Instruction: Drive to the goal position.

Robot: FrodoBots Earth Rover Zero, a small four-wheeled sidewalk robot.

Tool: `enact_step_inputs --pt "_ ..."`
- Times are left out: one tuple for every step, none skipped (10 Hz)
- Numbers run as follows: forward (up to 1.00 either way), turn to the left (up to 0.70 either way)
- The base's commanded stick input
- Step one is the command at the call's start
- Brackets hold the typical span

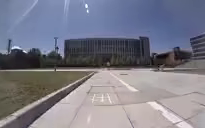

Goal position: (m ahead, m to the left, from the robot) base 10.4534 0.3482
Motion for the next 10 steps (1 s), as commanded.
enact_step_inputs --pt "0.7 0.0" --pt "0.7 0.0" --pt "0.7 0.0" --pt "0.7 0.0" --pt "0.7 0.0" --pt "0.7 0.0" --pt "0.7 0.0" --pt "0.7 0.0" --pt "0.7 0.0" --pt "0.7 0.0"
